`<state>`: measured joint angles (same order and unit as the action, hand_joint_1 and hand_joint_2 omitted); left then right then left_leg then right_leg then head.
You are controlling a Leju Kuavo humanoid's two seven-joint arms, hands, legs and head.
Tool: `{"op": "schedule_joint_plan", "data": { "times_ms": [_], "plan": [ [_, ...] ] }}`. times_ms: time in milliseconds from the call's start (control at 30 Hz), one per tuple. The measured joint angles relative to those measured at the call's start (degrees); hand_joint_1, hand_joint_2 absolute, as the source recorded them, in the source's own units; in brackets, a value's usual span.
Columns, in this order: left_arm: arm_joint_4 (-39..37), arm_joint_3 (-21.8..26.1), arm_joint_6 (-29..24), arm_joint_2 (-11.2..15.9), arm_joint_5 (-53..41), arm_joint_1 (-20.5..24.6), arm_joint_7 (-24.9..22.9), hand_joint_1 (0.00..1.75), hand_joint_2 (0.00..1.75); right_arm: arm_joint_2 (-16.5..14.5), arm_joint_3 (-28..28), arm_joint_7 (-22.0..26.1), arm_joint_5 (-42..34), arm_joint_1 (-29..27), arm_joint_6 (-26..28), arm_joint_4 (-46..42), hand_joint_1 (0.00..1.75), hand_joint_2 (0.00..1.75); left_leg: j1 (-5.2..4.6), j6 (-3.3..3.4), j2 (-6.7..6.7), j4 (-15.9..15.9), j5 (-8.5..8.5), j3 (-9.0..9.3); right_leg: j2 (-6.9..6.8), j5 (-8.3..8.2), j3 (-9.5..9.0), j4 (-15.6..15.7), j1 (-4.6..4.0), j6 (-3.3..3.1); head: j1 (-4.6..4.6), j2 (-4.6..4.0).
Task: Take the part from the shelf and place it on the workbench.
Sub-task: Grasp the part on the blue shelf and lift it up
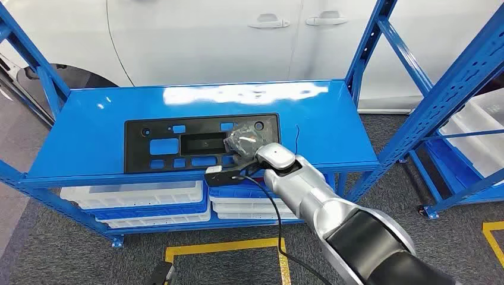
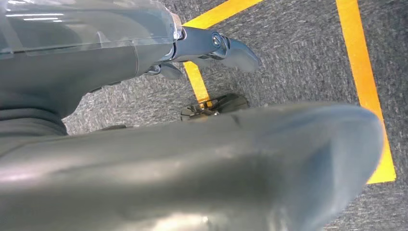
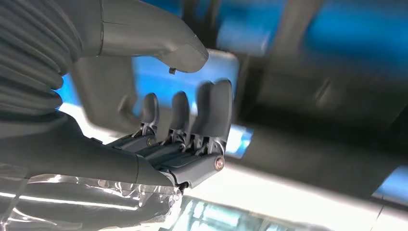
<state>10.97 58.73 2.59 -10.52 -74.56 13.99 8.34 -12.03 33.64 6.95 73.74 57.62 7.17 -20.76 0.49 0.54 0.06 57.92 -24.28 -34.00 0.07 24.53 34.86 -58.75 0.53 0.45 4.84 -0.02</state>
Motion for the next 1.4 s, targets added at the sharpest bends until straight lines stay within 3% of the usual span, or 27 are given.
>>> {"op": "schedule_joint_plan", "data": {
  "times_ms": [67, 167, 200, 233, 300, 333, 367, 400, 433, 500, 567, 667, 733, 833, 867, 900, 933, 1000, 1067, 1167, 1233, 1333, 1367, 1400],
  "plan": [
    [0.0, 0.0, 0.01, 0.0, 0.01, 0.05, 0.11, 0.0, 0.0, 0.07, 0.0, 0.15, -0.09, 0.78, -0.33, -0.09, 1.19, 1.75, -0.05, -0.3, 0.01, 0.01, 0.02, -0.11, 0.06, 0.06, 0.05, 0.08, -0.12, -0.25, 0.0, 0.0],
    [0.0, 0.0, 0.01, -0.01, 0.11, 0.13, 0.29, 0.0, 0.0, 0.22, 0.0, 0.33, -0.27, 1.95, -0.66, -0.28, 1.18, 1.75, 0.07, -1.27, 0.02, -0.03, -0.07, -0.16, 0.16, -0.07, 0.02, 0.46, -0.26, -1.16, 0.01, 0.0],
    [0.0, 0.0, 0.02, -0.01, 0.14, 0.15, 0.32, 0.0, 0.0, 0.21, 0.0, 0.35, -0.3, 2.15, -0.63, -0.39, 1.02, 1.75, 0.13, -1.57, 0.01, 0.76, -0.72, -0.49, 0.14, -0.21, -0.07, 0.69, -0.15, -1.51, 0.01, 0.0],
    [0.0, 0.0, 0.02, -0.02, 0.16, 0.18, 0.34, 0.0, 0.0, 0.19, 0.0, 0.38, -0.32, 2.38, -0.58, -0.51, 0.73, 1.75, 0.17, -1.87, 0.01, 2.66, -1.95, -1.34, 0.11, -0.35, -0.15, 0.91, -0.01, -1.8, 0.01, 0.0],
    [0.0, 0.0, 0.03, -0.03, 0.21, 0.18, 0.45, 0.0, 0.0, 0.17, 0.0, 0.55, -0.25, 2.69, -0.56, -0.63, 0.14, 1.75, 0.26, -2.27, 0.0, 10.02, -5.59, -4.72, 0.09, -0.39, -0.19, 1.02, 0.03, -2.09, 0.01, 0.0],
    [0.0, 0.0, 0.03, -0.03, 0.26, 0.14, 0.54, 0.0, 0.0, 0.17, 0.0, 0.73, -0.19, 2.68, -0.58, -0.61, 0.01, 1.75, 0.3, -2.39, 0.0, 13.94, -6.99, -6.6, 0.1, -0.36, -0.19, 1.0, -0.05, -2.13, 0.01, 0.0],
    [0.0, 0.0, 0.03, -0.03, 0.31, 0.08, 0.66, 0.0, 0.0, 0.17, 0.0, 0.94, -0.12, 2.57, -0.6, -0.59, 0.0, 1.75, 0.3, -2.42, 0.0, 16.41, -7.47, -7.89, 0.11, -0.33, -0.19, 0.97, -0.14, -2.18, 0.01, 0.0],
    [0.0, 0.0, 0.01, -0.02, 0.41, 0.04, 0.78, 0.0, 0.0, 0.16, 0.0, 1.14, -0.08, 2.45, -0.6, -0.56, 0.0, 1.75, 0.29, -2.34, 0.0, 16.61, -6.78, -8.15, 0.16, -0.29, -0.21, 0.92, -0.22, -2.22, 0.01, 0.0],
    [0.0, 0.0, -0.02, -0.02, 0.51, 0.03, 0.91, 0.0, 0.0, 0.12, 0.0, 1.3, -0.13, 2.37, -0.59, -0.55, 0.0, 1.75, 0.28, -2.15, 0.0, 14.26, -5.02, -7.2, 0.22, -0.23, -0.25, 0.86, -0.28, -2.22, 0.01, 0.0],
    [0.0, 0.0, -0.07, 0.01, 0.7, 0.04, 1.16, 0.0, 0.0, -0.02, 0.01, 1.54, -0.43, 2.39, -0.58, -0.54, 0.0, 1.75, 0.14, -1.56, -0.02, 5.97, -0.97, -3.39, 0.37, -0.05, -0.35, 0.73, -0.42, -2.08, 0.01, 0.0],
    [0.0, 0.01, -0.08, 0.04, 0.76, 0.01, 1.34, 0.0, 0.0, -0.17, 0.01, 1.79, -0.76, 2.49, -0.68, -0.51, 0.0, 1.75, -0.15, -1.03, -0.11, 0.67, 0.56, -1.0, 0.48, 0.02, -0.21, 0.62, -0.56, -1.68, 0.01, 0.0],
    [0.0, 0.03, -0.09, 0.04, 0.8, -0.22, 1.43, 0.0, 0.0, -0.38, 0.0, 2.03, -0.9, 2.74, -1.04, -0.47, 0.0, 1.75, -0.14, -0.33, -0.21, -0.28, 0.59, -0.77, 0.52, 0.04, -0.02, 0.69, -0.6, -0.8, 0.01, 0.0],
    [0.0, 0.05, -0.1, 0.01, 0.82, -0.2, 1.49, 0.0, 0.0, -0.44, 0.0, 2.13, -1.1, 3.22, -1.31, -0.47, 0.0, 1.75, 0.15, 0.29, -0.18, -0.74, 0.9, -0.61, 0.46, 1.64, 0.84, -1.37, -0.56, -0.24, 0.0, 0.0],
    [0.0, 0.07, -0.1, -0.01, 0.82, -0.1, 1.55, 0.0, 0.0, -0.46, 0.0, 2.3, -1.45, 3.52, -1.67, -0.38, 0.0, 0.44, 0.15, 0.67, -0.15, -0.88, 1.02, -0.61, 0.31, 6.81, 5.77, -12.01, -0.28, 0.33, -0.01, 0.0],
    [0.0, 0.07, -0.1, -0.01, 0.82, -0.1, 1.56, 0.0, 0.0, -0.46, 0.0, 2.33, -1.5, 3.42, -1.87, -0.31, 0.0, 0.0, 0.13, 0.7, -0.15, -0.84, 1.0, -0.61, 0.29, 7.63, 7.27, -15.01, -0.21, 0.44, -0.01, 0.0],
    [0.0, 0.07, -0.09, -0.01, 0.82, -0.09, 1.57, 0.0, 0.0, -0.46, 0.0, 2.35, -1.53, 3.34, -2.08, -0.23, 0.0, 0.0, 0.13, 0.7, -0.17, -0.78, 0.97, -0.61, 0.28, 7.38, 7.92, -16.1, -0.15, 0.49, -0.01, 0.0],
    [0.0, 0.07, -0.08, -0.01, 0.81, -0.06, 1.59, 0.0, 0.0, -0.46, 0.0, 2.37, -1.55, 3.34, -2.26, -0.18, 0.0, 0.0, 0.13, 0.66, -0.19, -0.7, 0.93, -0.59, 0.25, 5.98, 7.37, -14.67, -0.1, 0.48, -0.01, 0.0],
    [0.0, 0.07, -0.05, -0.02, 0.78, 0.07, 1.62, 0.0, 0.0, -0.5, 0.0, 2.41, -1.57, 3.59, -2.39, -0.15, 0.0, 0.0, 0.11, 0.41, -0.24, -0.41, 0.71, -0.61, 0.15, 1.94, 3.84, -6.92, -0.03, 0.28, -0.01, 0.0],
    [0.0, 0.07, -0.04, -0.03, 0.72, 0.21, 1.63, 0.0, 0.0, -0.59, 0.01, 2.47, -1.57, 3.85, -2.47, -0.15, 0.0, 0.0, -0.08, -0.07, -0.26, -0.02, 0.46, -0.84, 0.07, -0.1, 1.15, -0.91, -0.19, -0.18, -0.01, 0.0],
    [0.0, 0.07, -0.04, -0.02, 0.67, 0.34, 1.64, 0.0, 0.0, -0.72, 0.02, 2.6, -1.52, 3.83, -2.63, -0.12, 0.0, 0.0, -0.15, -0.97, -0.21, 0.02, 0.35, -1.06, 0.2, -0.24, 0.79, 0.31, -0.38, -1.1, 0.0, 0.0],
    [0.0, 0.06, -0.03, -0.02, 0.65, 0.43, 1.63, 0.0, 0.0, -0.84, 0.03, 2.71, -1.45, 3.85, -2.72, -0.11, 0.0, 0.0, 0.01, -1.62, -0.18, 1.68, -0.86, -1.72, 0.22, -0.45, 0.56, 0.68, -0.21, -1.75, 0.01, 0.0],
    [0.0, 0.04, -0.02, -0.01, 0.61, 0.5, 1.46, 0.0, 0.0, -1.09, 0.28, 2.74, -0.96, 3.63, -2.92, 0.02, 0.0, 0.0, 0.2, -2.35, -0.16, 11.71, -5.86, -6.22, 0.18, -0.46, 0.35, 0.85, -0.18, -2.33, 0.01, 0.0],
    [0.0, 0.04, -0.01, -0.01, 0.6, 0.48, 1.38, 0.0, 0.0, -1.12, 0.42, 2.73, -0.75, 3.4, -2.97, 0.13, 0.0, 0.0, 0.23, -2.48, -0.16, 15.04, -6.97, -7.85, 0.19, -0.42, 0.34, 0.82, -0.23, -2.38, 0.01, 0.0],
    [0.0, 0.04, 0.01, -0.01, 0.6, 0.46, 1.34, 0.0, 0.0, -1.14, 0.54, 2.72, -0.6, 3.13, -3.03, 0.25, 0.0, 0.0, 0.23, -2.53, -0.16, 16.65, -7.07, -8.72, 0.21, -0.35, 0.32, 0.77, -0.26, -2.41, 0.01, 0.0]
  ]
}}
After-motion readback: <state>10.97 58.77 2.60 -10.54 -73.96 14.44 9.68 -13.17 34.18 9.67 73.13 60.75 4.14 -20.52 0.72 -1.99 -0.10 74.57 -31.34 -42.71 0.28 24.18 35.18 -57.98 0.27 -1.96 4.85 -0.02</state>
